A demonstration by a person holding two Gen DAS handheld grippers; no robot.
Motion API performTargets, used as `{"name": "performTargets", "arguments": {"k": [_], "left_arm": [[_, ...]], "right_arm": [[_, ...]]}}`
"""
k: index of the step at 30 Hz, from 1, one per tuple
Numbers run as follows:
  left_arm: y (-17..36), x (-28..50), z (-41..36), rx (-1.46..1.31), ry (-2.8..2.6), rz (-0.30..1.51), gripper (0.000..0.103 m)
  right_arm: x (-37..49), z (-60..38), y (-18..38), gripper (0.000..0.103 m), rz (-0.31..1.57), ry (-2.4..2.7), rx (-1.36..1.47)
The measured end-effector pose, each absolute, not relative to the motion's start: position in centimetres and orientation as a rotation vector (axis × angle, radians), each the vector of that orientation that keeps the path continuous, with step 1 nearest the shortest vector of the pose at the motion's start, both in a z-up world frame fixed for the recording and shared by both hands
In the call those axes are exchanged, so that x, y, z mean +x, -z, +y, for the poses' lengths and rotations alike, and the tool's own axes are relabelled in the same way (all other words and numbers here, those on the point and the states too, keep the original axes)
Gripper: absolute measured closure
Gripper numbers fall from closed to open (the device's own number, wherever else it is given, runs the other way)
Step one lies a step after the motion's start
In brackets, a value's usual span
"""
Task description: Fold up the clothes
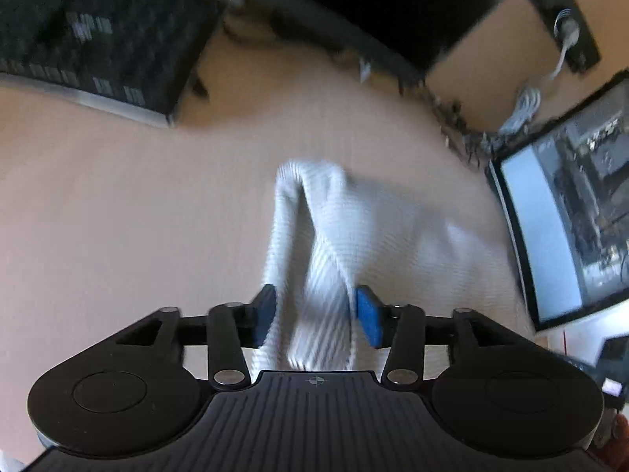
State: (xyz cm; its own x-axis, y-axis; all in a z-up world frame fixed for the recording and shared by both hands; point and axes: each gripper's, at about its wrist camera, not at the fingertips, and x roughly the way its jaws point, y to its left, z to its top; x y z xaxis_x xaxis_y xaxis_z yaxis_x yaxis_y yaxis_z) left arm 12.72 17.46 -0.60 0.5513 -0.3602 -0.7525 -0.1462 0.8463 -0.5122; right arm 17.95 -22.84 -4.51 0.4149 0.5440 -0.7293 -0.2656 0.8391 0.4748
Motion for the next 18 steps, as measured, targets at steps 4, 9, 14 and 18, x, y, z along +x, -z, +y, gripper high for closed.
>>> {"name": "performTargets", "arguments": {"k": [4,9,14,18], "left_arm": [[-3.2,12.7,17.8,-0.573,0.168,0.875,0.038],[-2.9,13.7,12.6,-0.552,0.447,0.964,0.009],[2.7,14.0,8.5,-0.486,0.501,1.169,0.009],[3.2,15.5,9.2,-0.560,0.469,1.141,0.008]], "right_arm": [[17.9,-23.0,0.4,0.066,0.854,-0.469,0.183],[18.3,-19.6,-0.4,0.076,0.778,-0.563,0.097],[18.6,-16.0,3.9,0.075,0.863,-0.602,-0.119],[17.2,-15.1,4.5,0.072,0.840,-0.599,-0.217]]}}
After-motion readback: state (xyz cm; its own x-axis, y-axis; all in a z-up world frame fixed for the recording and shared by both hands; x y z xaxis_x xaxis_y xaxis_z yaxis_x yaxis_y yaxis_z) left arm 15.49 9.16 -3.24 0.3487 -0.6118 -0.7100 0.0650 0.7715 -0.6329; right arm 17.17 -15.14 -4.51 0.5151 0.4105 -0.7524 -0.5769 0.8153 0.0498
